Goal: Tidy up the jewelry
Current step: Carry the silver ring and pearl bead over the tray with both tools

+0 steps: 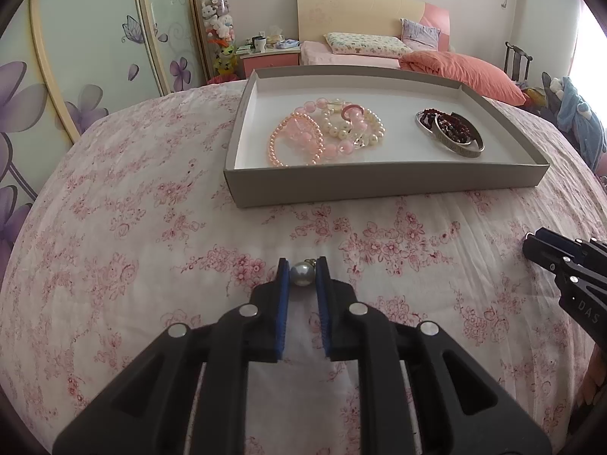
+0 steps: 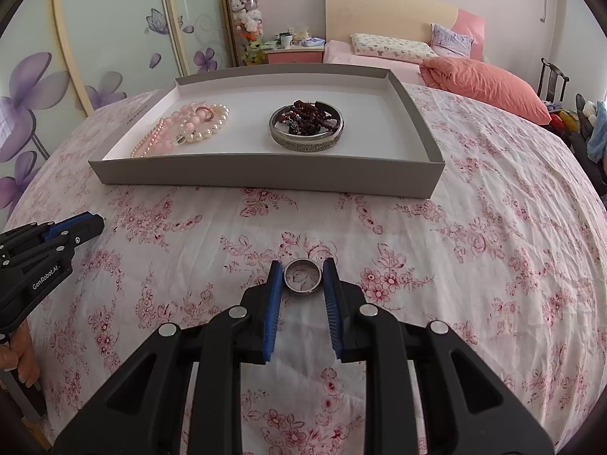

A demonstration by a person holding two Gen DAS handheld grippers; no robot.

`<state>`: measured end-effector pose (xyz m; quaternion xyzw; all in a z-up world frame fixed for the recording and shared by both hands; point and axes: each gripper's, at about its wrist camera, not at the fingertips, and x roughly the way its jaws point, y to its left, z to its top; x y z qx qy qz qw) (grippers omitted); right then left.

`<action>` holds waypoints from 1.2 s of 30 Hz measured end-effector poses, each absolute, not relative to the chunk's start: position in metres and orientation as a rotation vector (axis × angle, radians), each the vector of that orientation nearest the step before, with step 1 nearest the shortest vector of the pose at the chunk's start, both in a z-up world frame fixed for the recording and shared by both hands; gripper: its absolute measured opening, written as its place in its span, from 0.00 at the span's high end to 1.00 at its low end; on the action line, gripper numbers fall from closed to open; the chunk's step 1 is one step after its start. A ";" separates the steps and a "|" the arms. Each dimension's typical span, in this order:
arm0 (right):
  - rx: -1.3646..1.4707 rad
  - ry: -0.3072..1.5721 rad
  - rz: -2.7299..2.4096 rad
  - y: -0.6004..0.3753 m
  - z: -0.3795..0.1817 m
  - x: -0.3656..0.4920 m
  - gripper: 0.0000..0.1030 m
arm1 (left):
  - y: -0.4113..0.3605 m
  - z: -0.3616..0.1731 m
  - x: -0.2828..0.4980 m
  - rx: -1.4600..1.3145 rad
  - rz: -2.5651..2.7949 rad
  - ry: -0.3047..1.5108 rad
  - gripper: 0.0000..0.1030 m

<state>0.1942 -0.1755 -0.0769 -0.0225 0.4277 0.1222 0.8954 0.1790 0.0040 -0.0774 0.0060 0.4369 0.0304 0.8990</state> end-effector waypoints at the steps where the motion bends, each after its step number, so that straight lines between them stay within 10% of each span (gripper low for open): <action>1: -0.042 0.887 0.255 -0.176 -0.077 0.194 0.77 | 0.003 -0.077 0.180 0.012 0.063 0.905 0.85; 36: 0.007 0.369 0.253 -0.166 0.027 0.131 0.78 | -0.013 0.014 0.121 0.026 0.068 0.482 0.86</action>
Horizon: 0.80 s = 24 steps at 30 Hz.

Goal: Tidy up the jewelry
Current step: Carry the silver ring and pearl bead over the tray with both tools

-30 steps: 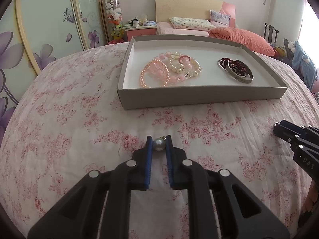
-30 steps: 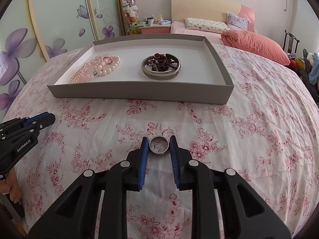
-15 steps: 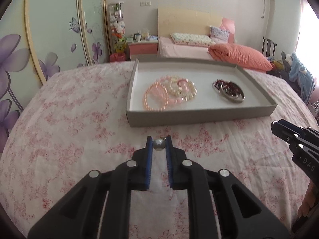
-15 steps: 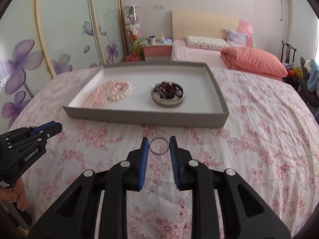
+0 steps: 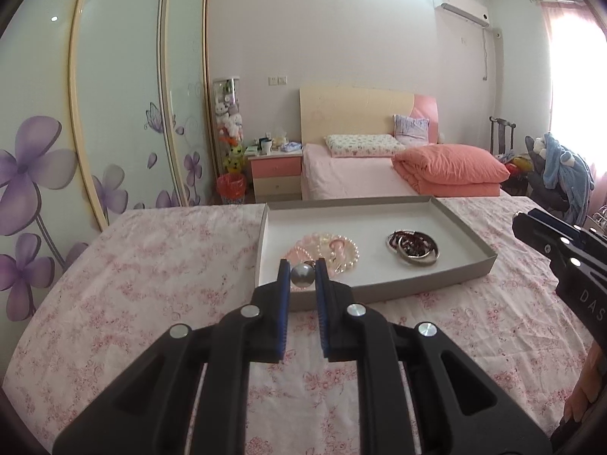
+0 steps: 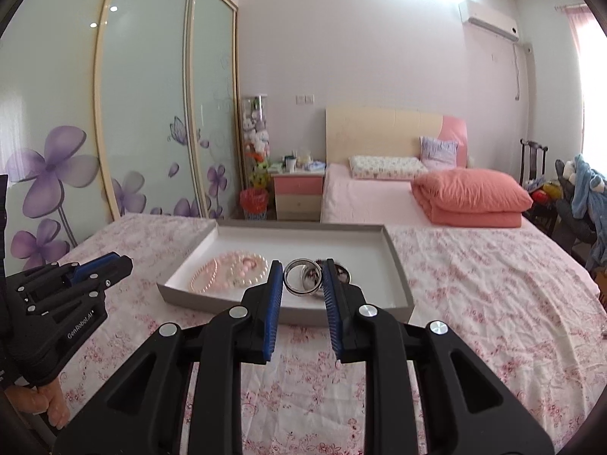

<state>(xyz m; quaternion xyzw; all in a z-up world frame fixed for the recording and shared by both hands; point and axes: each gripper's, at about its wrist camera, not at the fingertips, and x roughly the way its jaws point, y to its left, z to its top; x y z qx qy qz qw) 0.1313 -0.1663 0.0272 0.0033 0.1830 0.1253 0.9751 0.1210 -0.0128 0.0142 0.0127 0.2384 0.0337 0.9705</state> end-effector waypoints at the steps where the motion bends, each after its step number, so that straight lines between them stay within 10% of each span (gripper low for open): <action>1: 0.007 0.363 0.254 -0.166 0.028 0.130 0.78 | -0.013 0.015 0.120 0.024 0.066 0.475 0.86; 24: 0.060 0.332 0.242 -0.170 0.043 0.174 0.78 | -0.018 0.029 0.161 -0.022 0.051 0.410 0.86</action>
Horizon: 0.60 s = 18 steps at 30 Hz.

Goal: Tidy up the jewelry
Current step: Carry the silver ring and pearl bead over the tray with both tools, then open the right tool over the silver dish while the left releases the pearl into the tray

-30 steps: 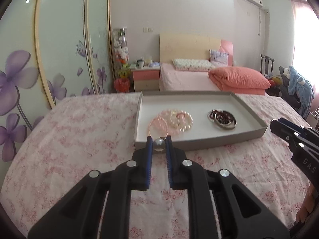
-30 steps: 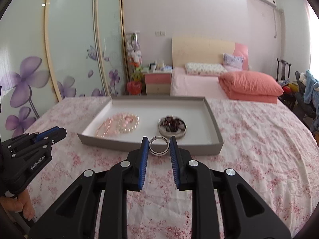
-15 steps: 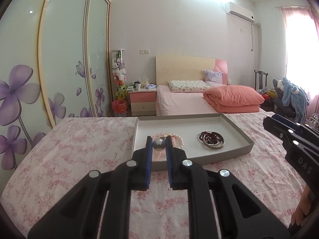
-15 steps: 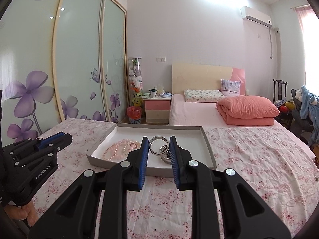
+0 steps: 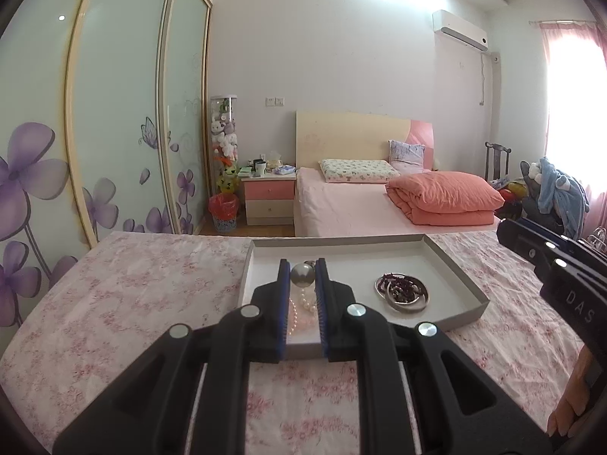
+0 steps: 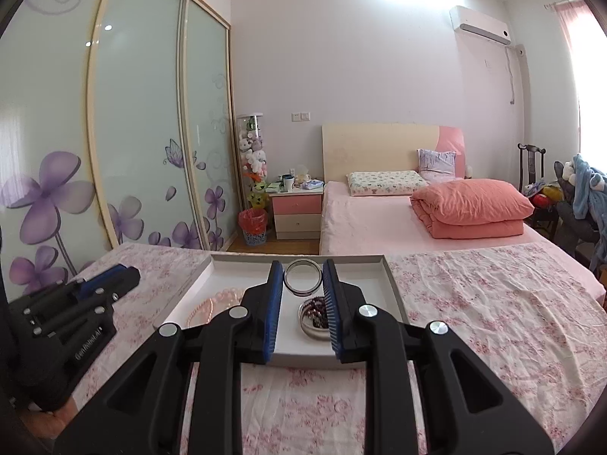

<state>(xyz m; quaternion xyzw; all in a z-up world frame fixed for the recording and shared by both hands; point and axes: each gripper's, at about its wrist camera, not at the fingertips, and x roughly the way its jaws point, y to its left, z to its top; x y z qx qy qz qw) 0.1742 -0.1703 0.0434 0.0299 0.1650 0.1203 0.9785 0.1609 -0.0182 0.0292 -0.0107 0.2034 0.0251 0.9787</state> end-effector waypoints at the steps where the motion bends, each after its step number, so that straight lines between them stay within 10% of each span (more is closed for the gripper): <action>1: 0.062 0.332 0.241 -0.170 0.042 0.178 0.78 | -0.019 0.028 0.166 -0.024 0.052 0.416 0.86; 18: 0.129 0.517 0.219 -0.156 -0.003 0.284 0.78 | -0.016 -0.011 0.278 -0.032 0.066 0.570 0.86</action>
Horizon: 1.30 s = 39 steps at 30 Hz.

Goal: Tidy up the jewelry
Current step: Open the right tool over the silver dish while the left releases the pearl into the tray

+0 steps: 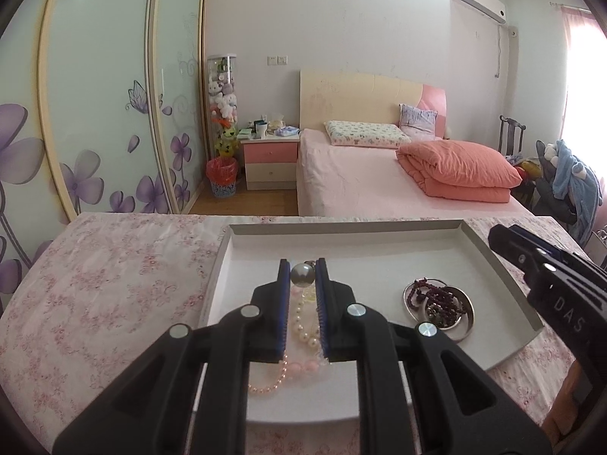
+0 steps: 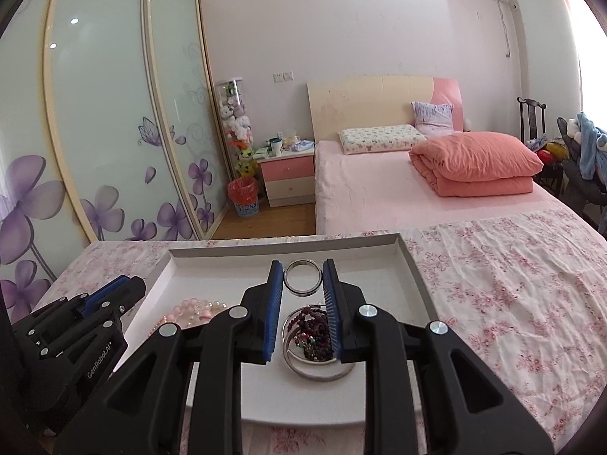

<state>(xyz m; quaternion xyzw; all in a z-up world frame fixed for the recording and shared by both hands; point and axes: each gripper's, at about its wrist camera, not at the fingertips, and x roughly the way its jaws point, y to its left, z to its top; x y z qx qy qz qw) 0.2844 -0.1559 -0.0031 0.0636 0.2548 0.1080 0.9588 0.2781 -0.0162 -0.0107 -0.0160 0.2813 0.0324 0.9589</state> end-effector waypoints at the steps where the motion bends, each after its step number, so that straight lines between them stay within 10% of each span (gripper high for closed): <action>1: 0.136 0.532 0.224 -0.154 -0.005 0.289 0.78 | -0.017 -0.012 0.280 -0.036 0.066 0.575 0.86; 6: 0.185 0.532 0.231 -0.161 -0.001 0.289 0.51 | -0.009 -0.012 0.285 -0.087 0.048 0.590 0.67; 19: 0.212 0.477 0.214 -0.188 0.024 0.239 0.41 | 0.049 0.019 0.227 -0.217 0.053 0.548 0.55; 27: 0.167 0.404 0.211 -0.191 0.041 0.176 0.04 | 0.061 0.032 0.149 -0.169 0.074 0.470 0.14; 39: 0.100 0.395 0.208 -0.191 0.039 0.115 0.02 | 0.061 0.029 0.069 -0.148 0.131 0.398 0.04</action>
